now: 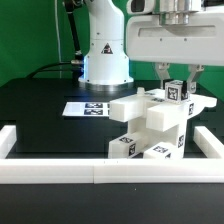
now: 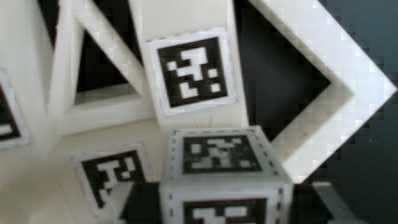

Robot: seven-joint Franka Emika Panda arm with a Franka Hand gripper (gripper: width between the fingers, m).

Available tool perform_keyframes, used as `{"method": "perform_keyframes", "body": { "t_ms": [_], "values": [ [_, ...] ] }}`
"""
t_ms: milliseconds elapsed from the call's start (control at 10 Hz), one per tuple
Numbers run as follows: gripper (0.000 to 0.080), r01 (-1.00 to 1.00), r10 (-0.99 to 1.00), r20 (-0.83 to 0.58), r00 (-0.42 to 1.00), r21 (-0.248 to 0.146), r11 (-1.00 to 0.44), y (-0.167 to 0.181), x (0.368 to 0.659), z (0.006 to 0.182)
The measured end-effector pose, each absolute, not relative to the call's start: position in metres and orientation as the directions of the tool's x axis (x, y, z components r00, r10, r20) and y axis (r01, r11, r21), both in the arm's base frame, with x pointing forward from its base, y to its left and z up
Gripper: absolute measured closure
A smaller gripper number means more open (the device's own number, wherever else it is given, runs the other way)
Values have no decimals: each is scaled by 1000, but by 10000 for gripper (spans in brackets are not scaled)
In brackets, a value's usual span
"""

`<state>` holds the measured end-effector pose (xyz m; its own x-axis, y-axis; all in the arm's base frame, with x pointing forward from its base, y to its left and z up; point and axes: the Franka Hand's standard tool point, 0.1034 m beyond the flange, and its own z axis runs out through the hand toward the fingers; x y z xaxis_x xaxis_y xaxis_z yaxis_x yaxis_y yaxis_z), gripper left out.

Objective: Assemble chair

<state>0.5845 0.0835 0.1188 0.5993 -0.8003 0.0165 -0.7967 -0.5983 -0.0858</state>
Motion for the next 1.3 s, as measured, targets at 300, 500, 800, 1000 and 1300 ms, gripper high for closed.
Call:
{"method": "perform_keyframes", "body": {
  "t_ms": [300, 500, 800, 1000, 1300],
  "values": [
    [511, -892, -896, -6, 445, -91, -442, 85, 584, 119],
    [511, -936, -939, -20, 344, -92, -341, 87, 584, 119],
    [511, -976, -978, -41, 204, -90, -200, 89, 584, 119],
    [511, -996, -997, -62, 49, -83, -44, 91, 584, 118],
    [491, -995, -995, -76, -61, -76, 67, 94, 583, 118]
  ]
}}
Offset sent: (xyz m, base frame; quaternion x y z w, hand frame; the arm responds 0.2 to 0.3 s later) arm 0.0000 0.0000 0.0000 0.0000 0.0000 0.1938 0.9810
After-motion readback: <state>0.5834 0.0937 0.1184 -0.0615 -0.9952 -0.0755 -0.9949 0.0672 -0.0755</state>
